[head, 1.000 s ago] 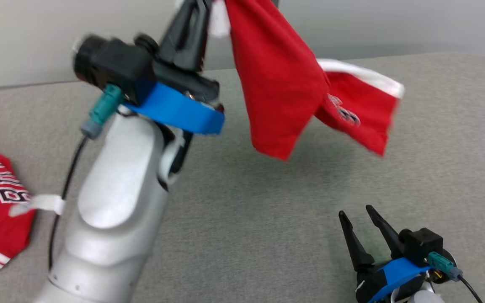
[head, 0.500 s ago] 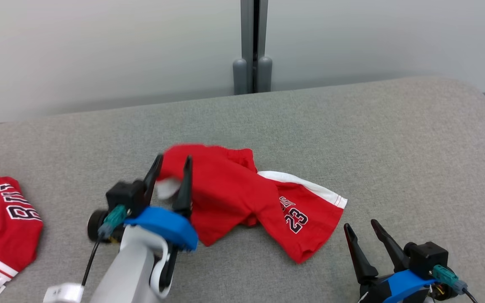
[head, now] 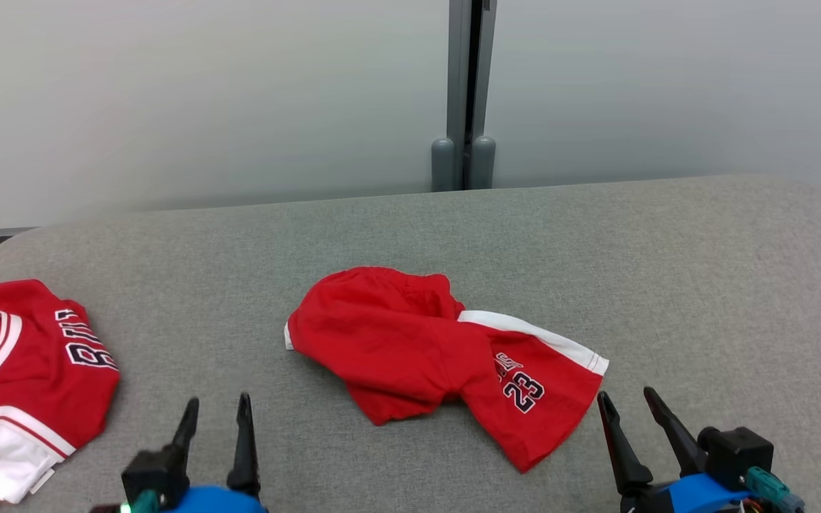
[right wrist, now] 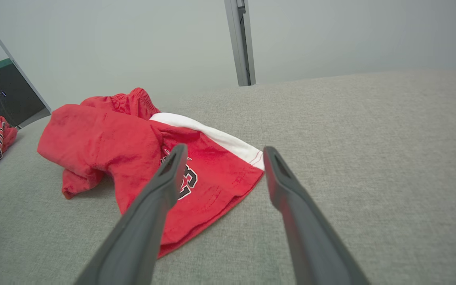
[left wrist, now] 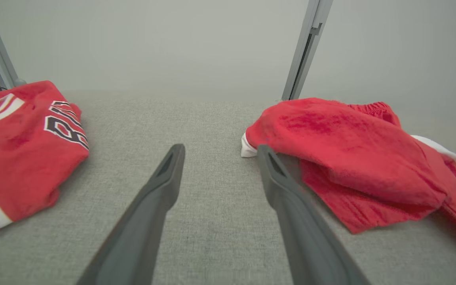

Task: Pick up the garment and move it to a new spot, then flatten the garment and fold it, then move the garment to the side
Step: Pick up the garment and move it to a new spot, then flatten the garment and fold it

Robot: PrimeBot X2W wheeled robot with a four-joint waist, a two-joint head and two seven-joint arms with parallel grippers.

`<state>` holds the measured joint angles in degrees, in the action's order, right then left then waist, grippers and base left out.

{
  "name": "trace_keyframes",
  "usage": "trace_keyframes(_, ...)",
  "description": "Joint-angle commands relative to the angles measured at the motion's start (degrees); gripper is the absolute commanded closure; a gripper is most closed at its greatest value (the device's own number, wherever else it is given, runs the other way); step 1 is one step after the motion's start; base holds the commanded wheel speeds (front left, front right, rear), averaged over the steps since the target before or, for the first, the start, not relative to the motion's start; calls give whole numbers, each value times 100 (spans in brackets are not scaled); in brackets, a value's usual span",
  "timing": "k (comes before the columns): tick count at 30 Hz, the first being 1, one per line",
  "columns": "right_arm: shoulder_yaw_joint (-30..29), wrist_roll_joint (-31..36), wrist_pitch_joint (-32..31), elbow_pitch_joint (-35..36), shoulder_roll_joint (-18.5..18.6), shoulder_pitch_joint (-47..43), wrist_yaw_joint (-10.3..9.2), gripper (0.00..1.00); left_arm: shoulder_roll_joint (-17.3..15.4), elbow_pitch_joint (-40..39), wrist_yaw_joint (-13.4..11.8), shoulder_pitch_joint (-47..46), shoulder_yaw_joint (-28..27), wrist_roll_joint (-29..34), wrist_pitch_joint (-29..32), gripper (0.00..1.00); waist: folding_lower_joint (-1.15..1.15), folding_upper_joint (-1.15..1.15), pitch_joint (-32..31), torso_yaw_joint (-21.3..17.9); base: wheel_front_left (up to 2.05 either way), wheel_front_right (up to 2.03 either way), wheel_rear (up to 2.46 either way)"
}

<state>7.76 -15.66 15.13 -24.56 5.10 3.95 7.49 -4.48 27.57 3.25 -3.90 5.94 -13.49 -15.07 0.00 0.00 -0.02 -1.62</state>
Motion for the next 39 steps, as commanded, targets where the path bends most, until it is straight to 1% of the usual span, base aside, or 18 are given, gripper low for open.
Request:
trace_keyframes(1,-28,42,1,15,-17,-102,0,0,41,-102,-17,153,-39,67,-15,0,0,0,-16,14,0,0,0)
trace_keyframes(5,-76,65,1,1,-28,-196,0,0,114,-382,-19,543,-83,243,-16,0,0,0,-56,63,0,0,0)
trace_keyframes(8,-86,73,1,-8,-23,-216,0,0,148,-488,-4,635,-65,327,-15,0,0,0,-66,79,0,0,0)
trace_keyframes(12,-95,102,1,-21,-7,-187,0,0,151,-521,26,615,-20,407,-16,0,0,0,-67,82,0,0,0)
trace_keyframes(15,-62,107,1,-37,-3,-155,0,0,156,-529,6,539,36,334,-16,0,0,0,-55,75,0,0,0)
trace_keyframes(22,61,150,1,-271,188,194,0,0,157,-536,-26,443,228,255,-15,0,0,0,156,108,0,0,0)
trace_keyframes(25,88,129,1,-540,310,528,0,0,159,-544,-51,347,354,185,-15,0,0,0,362,188,0,0,0)
trace_keyframes(28,150,87,1,-901,517,950,0,0,158,-532,-74,196,516,144,-16,0,0,0,603,301,0,0,0)
trace_keyframes(32,272,-14,1,-1593,684,1464,0,0,156,-514,-113,25,707,93,-15,0,0,0,824,429,0,0,0)
trace_keyframes(39,605,-225,-38,-2745,766,2087,0,0,157,-476,-157,-158,901,45,-16,0,0,0,1058,592,0,0,0)
